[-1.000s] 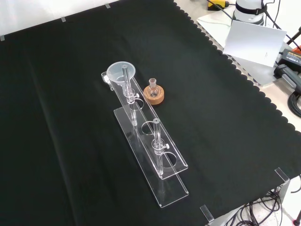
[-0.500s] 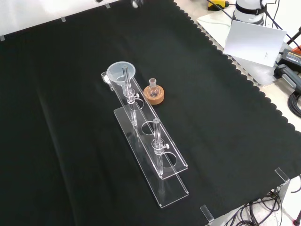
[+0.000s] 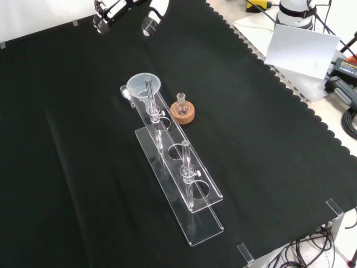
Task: Pick up the funnel from the transparent funnel stand.
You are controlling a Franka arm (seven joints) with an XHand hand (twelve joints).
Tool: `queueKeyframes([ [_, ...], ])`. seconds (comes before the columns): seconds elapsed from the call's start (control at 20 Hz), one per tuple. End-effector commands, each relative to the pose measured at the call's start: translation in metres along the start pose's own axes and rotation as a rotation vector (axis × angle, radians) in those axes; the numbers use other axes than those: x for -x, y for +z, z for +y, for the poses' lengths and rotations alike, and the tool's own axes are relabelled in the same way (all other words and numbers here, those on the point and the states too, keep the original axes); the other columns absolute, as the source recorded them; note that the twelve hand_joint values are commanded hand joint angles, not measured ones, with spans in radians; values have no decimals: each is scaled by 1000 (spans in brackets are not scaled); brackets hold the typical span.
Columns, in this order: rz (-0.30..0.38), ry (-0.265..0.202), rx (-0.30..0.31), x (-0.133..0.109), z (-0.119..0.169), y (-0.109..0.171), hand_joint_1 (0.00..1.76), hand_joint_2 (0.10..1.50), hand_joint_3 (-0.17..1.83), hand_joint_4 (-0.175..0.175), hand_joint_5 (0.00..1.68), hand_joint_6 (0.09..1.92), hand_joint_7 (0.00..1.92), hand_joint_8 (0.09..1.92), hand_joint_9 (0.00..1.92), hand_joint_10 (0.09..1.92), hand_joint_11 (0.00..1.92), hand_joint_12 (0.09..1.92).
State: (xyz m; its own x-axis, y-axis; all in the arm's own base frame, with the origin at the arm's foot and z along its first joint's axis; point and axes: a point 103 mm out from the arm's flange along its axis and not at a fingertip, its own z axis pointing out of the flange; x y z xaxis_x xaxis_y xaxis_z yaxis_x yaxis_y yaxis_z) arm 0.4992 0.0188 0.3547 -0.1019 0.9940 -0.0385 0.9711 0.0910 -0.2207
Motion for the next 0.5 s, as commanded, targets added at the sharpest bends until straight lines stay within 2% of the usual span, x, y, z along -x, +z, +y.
queueKeyframes([
  [0.05, -53, -27, -35, -10, 13, 19, 32, 1108, 326, 6, 250, 87, 58, 499, 209, 660, 59, 1394],
  [0.5, -66, -42, -76, -34, 20, 30, 158, 1040, 280, 2, 296, 87, 97, 576, 231, 687, 55, 1404],
])
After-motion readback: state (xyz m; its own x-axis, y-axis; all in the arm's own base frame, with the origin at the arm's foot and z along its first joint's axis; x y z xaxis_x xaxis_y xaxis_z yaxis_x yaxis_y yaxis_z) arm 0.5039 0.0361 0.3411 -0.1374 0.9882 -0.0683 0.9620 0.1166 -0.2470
